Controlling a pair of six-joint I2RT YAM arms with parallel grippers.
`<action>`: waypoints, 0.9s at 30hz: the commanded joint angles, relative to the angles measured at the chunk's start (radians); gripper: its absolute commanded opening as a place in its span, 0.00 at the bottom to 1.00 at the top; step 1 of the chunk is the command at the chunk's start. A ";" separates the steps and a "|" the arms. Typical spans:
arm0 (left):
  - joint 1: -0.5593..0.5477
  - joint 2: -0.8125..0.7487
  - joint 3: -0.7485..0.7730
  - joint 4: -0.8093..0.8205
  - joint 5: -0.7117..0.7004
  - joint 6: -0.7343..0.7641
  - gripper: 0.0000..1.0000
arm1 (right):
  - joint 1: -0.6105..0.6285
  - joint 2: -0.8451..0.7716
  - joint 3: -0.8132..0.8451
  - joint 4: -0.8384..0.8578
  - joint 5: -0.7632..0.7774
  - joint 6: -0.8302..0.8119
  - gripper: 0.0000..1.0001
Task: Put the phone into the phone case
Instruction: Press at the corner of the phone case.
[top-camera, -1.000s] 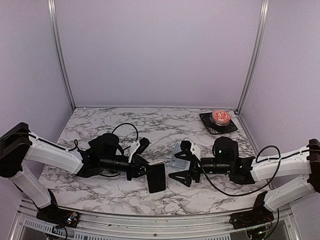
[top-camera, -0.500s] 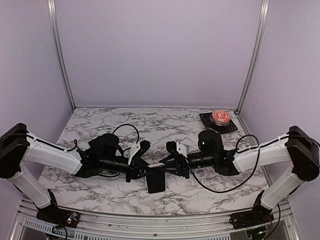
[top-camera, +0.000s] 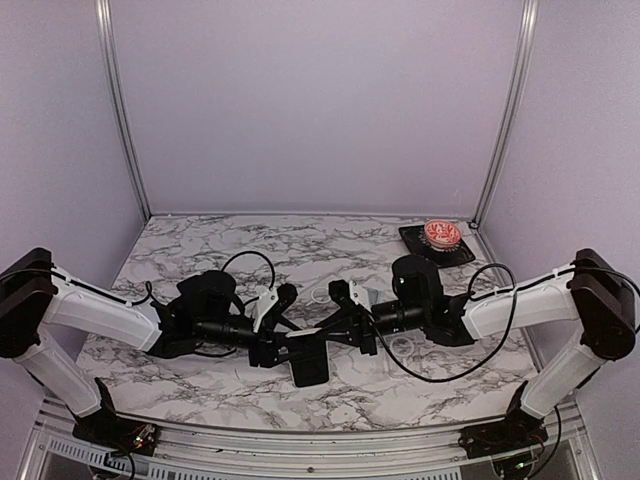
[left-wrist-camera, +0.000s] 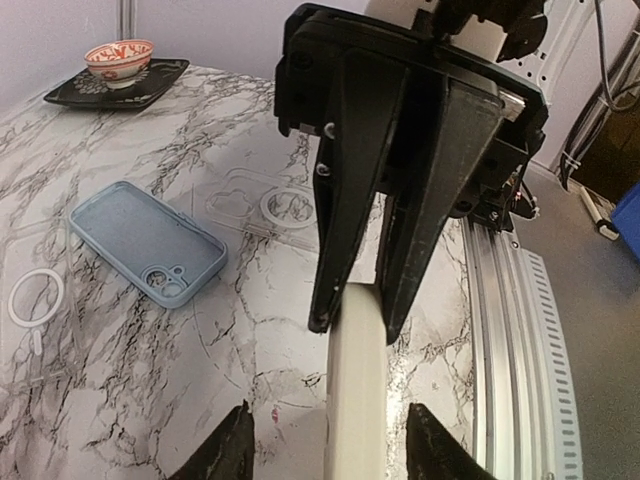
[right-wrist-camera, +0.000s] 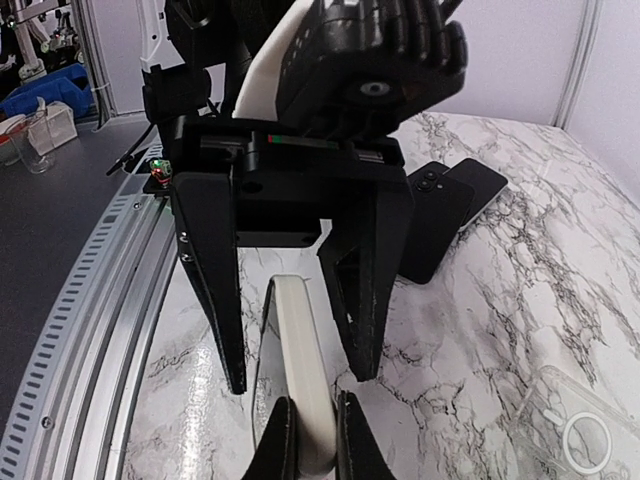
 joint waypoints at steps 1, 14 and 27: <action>-0.006 -0.045 -0.057 0.033 -0.053 0.016 0.47 | 0.010 0.000 0.005 -0.049 0.004 -0.028 0.00; -0.017 -0.031 -0.064 0.077 -0.016 0.013 0.00 | 0.010 0.033 -0.080 0.024 0.005 0.100 0.56; -0.021 -0.072 -0.062 0.075 0.000 -0.003 0.00 | 0.054 0.147 -0.082 0.200 0.004 0.138 0.02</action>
